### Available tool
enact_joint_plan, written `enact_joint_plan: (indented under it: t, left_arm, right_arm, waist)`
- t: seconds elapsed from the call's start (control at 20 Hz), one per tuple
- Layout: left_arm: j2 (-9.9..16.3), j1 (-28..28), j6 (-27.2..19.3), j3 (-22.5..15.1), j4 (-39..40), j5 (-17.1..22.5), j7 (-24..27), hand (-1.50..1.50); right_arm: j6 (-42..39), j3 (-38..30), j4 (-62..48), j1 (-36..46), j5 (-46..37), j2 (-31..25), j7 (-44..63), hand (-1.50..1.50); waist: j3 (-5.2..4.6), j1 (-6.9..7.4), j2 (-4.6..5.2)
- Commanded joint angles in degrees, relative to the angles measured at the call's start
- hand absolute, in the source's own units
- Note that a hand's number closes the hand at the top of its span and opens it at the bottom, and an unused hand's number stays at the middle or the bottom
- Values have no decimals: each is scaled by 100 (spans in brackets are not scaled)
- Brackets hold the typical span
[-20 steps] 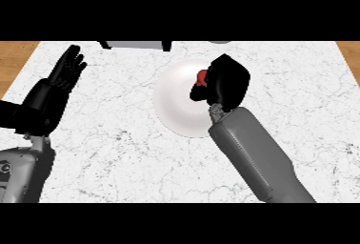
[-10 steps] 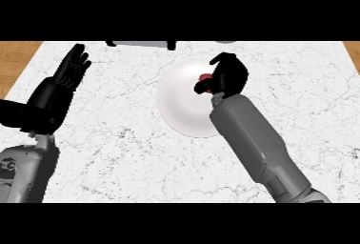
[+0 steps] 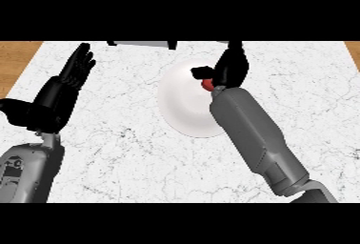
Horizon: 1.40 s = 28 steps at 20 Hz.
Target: Pick the bell pepper from the placemat and place it in the plate
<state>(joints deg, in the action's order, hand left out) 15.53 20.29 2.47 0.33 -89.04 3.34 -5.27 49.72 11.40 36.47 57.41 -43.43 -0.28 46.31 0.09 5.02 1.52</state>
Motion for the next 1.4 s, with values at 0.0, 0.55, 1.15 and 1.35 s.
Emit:
enact_joint_plan:
  t: [0.0,0.55,1.15,1.35]
  left_arm:
    - [-76,-107,-97,-24,-40,-74,18,0]
    - [204,-282,25,425,34,62,-98,0]
    - [154,-949,55,479,-588,-22,-77,0]
    - [-15,-708,27,392,-577,-152,-95,0]
  right_arm:
    - [1299,-117,68,-71,384,27,-383,-150]
    - [2030,209,1386,-944,1011,26,-644,-150]
    - [1144,945,5433,-4857,570,-783,-1044,-150]
    - [738,819,6308,-5323,-83,-653,-647,-150]
  waist:
    - [4,-31,-23]
    - [-10,-511,-181]
    - [-10,-618,-198]
    - [-11,-545,-169]
